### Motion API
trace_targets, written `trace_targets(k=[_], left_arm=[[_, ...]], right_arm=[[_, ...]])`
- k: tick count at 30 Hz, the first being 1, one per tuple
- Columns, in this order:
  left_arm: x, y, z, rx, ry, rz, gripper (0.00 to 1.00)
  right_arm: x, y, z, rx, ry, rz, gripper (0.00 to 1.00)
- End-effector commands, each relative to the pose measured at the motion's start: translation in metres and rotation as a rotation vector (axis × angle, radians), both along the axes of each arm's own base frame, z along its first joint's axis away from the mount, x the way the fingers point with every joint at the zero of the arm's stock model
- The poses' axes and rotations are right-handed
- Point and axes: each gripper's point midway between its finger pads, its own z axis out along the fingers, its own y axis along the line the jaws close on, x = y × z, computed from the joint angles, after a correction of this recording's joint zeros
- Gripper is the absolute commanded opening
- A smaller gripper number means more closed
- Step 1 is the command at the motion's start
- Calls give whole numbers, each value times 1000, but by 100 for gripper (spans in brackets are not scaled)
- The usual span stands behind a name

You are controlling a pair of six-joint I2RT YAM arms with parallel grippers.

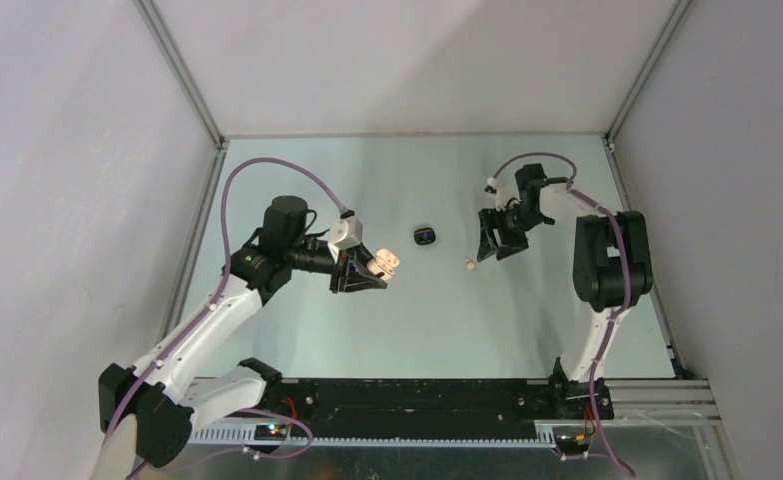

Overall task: Insert the wireless bluetooth earbuds into the charging case
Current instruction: Pick up the right earbud from the center of the board.

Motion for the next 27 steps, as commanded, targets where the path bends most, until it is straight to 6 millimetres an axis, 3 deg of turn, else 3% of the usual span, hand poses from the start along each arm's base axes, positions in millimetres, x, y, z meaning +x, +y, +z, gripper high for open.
trace_targets(k=[1, 18, 27], left_arm=[[-2, -2, 10, -23, -55, -23, 0], [1, -1, 10, -14, -70, -11, 0], [3, -2, 9, -8, -72, -6, 0]], right_arm=[[-7, 11, -1, 59, 121, -61, 65], [-7, 41, -30, 93, 196, -93, 55], [-7, 39, -42, 45, 208, -114, 34]])
